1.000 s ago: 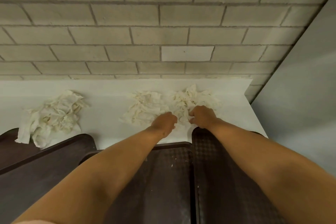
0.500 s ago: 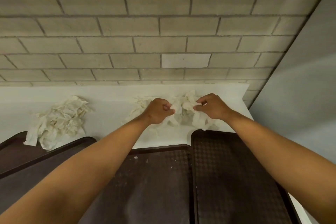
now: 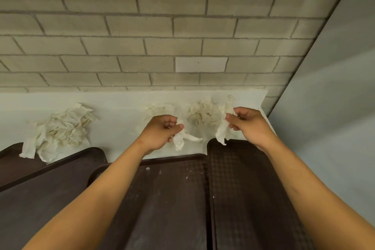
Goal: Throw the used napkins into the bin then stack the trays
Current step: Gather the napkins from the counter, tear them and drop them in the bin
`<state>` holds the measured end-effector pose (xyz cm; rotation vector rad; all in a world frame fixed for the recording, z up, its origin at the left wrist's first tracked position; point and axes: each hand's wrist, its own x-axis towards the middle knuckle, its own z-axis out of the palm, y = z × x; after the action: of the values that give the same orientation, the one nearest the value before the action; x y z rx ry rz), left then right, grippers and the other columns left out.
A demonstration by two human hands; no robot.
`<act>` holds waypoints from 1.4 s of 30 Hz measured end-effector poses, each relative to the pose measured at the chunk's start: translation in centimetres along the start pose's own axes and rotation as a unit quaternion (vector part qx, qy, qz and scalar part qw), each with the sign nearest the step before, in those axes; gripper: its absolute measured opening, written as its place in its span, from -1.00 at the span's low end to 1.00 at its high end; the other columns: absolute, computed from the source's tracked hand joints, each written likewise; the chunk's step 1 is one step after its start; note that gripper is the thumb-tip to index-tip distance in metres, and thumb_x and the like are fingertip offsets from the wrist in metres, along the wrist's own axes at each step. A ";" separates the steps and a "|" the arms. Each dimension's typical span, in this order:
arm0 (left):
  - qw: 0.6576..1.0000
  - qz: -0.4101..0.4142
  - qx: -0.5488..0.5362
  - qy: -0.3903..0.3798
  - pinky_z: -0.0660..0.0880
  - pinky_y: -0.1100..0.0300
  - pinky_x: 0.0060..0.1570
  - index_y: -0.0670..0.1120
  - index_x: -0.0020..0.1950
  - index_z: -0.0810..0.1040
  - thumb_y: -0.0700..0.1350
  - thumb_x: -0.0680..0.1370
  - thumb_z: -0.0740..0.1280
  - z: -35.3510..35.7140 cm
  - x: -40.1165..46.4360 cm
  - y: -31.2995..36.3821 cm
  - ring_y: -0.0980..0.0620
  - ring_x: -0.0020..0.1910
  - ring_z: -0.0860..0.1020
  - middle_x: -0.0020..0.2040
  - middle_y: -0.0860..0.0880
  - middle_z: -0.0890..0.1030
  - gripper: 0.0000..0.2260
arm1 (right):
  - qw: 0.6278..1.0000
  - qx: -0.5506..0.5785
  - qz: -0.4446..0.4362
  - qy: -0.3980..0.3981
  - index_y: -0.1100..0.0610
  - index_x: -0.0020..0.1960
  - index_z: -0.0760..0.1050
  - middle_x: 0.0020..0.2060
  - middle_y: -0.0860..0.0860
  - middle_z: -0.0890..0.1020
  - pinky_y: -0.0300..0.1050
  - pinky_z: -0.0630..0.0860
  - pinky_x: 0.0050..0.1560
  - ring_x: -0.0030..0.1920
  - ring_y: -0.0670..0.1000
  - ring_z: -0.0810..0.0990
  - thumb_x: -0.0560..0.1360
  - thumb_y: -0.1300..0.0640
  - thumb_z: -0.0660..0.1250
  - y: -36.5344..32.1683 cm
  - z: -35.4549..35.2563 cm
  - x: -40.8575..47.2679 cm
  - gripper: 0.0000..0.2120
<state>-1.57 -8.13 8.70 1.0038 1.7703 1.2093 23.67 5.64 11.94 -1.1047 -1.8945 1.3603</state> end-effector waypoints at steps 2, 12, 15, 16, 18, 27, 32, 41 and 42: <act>1.000 -0.009 -0.023 -0.006 0.51 0.31 -0.33 -0.13 0.12 0.61 -0.11 0.54 0.46 0.6 -1.1 -1.1 0.14 -0.27 0.58 -0.11 -0.05 0.66 -0.80 | 0.999 0.034 0.021 0.000 0.21 -0.02 0.67 -0.13 0.24 0.67 -0.14 0.57 -0.09 -0.23 -0.07 0.61 0.56 0.11 0.43 1.4 0.7 -1.8 -0.85; 0.978 -0.065 -0.189 -0.064 0.53 0.15 -0.13 -0.11 0.01 0.66 -0.19 0.58 0.38 3.2 -6.6 -5.3 -0.02 -0.14 0.62 -0.11 -0.12 0.71 -0.93 | 0.990 0.099 0.102 -0.010 0.12 0.05 0.67 -0.15 0.08 0.72 -0.11 0.54 -0.07 -0.20 -0.06 0.61 0.59 0.18 0.38 6.3 4.9 -9.0 -0.90; 0.974 -0.078 -0.198 -0.077 0.55 0.07 -0.01 -0.13 0.04 0.65 -0.20 0.59 0.38 4.1 -7.8 -6.2 -0.02 -0.09 0.65 -0.06 -0.14 0.72 -0.92 | 0.988 0.101 0.116 -0.011 0.11 0.05 0.68 -0.15 0.07 0.73 -0.13 0.55 -0.07 -0.20 -0.06 0.61 0.60 0.18 0.38 7.0 5.3 -10.7 -0.89; 0.973 -0.081 -0.199 -0.082 0.55 0.07 -0.01 -0.13 0.04 0.65 -0.20 0.59 0.38 4.4 -8.2 -6.4 -0.02 -0.09 0.65 -0.06 -0.14 0.72 -0.92 | 0.988 0.099 0.120 -0.011 0.11 0.06 0.68 -0.15 0.06 0.73 -0.13 0.55 -0.07 -0.19 -0.06 0.62 0.60 0.17 0.37 7.2 5.3 -11.3 -0.89; 0.972 -0.084 -0.201 -0.092 0.56 0.09 -0.02 -0.12 0.04 0.65 -0.20 0.59 0.37 5.0 -9.0 -6.6 -0.01 -0.09 0.65 -0.05 -0.14 0.72 -0.91 | 0.987 0.097 0.129 -0.009 0.12 0.06 0.67 -0.15 0.05 0.72 -0.13 0.55 -0.06 -0.19 -0.07 0.62 0.60 0.17 0.37 7.5 5.0 -12.4 -0.89; 0.966 -0.096 -0.231 -0.068 0.50 -0.16 0.21 -0.19 0.10 0.63 -0.21 0.60 0.34 8.5 -14.1 -6.0 -0.15 0.02 0.64 0.03 -0.24 0.70 -0.87 | 0.988 0.075 0.130 -0.028 0.03 0.04 0.68 -0.12 0.05 0.73 -0.04 0.60 0.04 -0.12 -0.01 0.65 0.61 0.13 0.36 9.0 1.3 -17.7 -0.88; 0.971 -0.087 -0.215 -0.052 0.48 -0.16 0.22 -0.24 0.14 0.61 -0.20 0.60 0.33 12.0 -18.2 -4.2 -0.17 0.03 0.62 0.06 -0.28 0.68 -0.83 | 0.988 0.094 0.118 -0.029 0.05 0.05 0.68 -0.13 0.04 0.73 -0.10 0.60 -0.01 -0.14 -0.02 0.64 0.61 0.14 0.36 10.0 -2.8 -21.9 -0.88; 0.971 -0.072 -0.223 -0.037 0.55 0.11 -0.08 -0.06 -0.07 0.69 -0.12 0.52 0.40 22.4 -27.2 -2.5 -0.04 -0.17 0.59 -0.14 -0.18 0.67 -0.93 | 0.984 0.147 0.093 -0.023 0.07 0.02 0.68 -0.15 0.08 0.73 -0.19 0.60 -0.07 -0.19 -0.04 0.64 0.59 0.17 0.38 12.7 -10.9 -31.6 -0.89; 0.973 -0.071 -0.218 -0.037 0.56 0.16 -0.12 -0.03 -0.11 0.69 -0.15 0.55 0.39 23.5 -28.2 -2.6 0.02 -0.22 0.59 -0.17 -0.11 0.68 -0.91 | 0.983 0.154 0.093 -0.023 0.09 0.02 0.68 -0.15 0.09 0.73 -0.20 0.59 -0.08 -0.19 -0.04 0.64 0.58 0.19 0.37 13.1 -11.4 -32.7 -0.89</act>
<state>30.40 -25.73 4.24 0.6454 1.4059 1.3705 53.43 -14.99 4.27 -1.1199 -1.5713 1.7272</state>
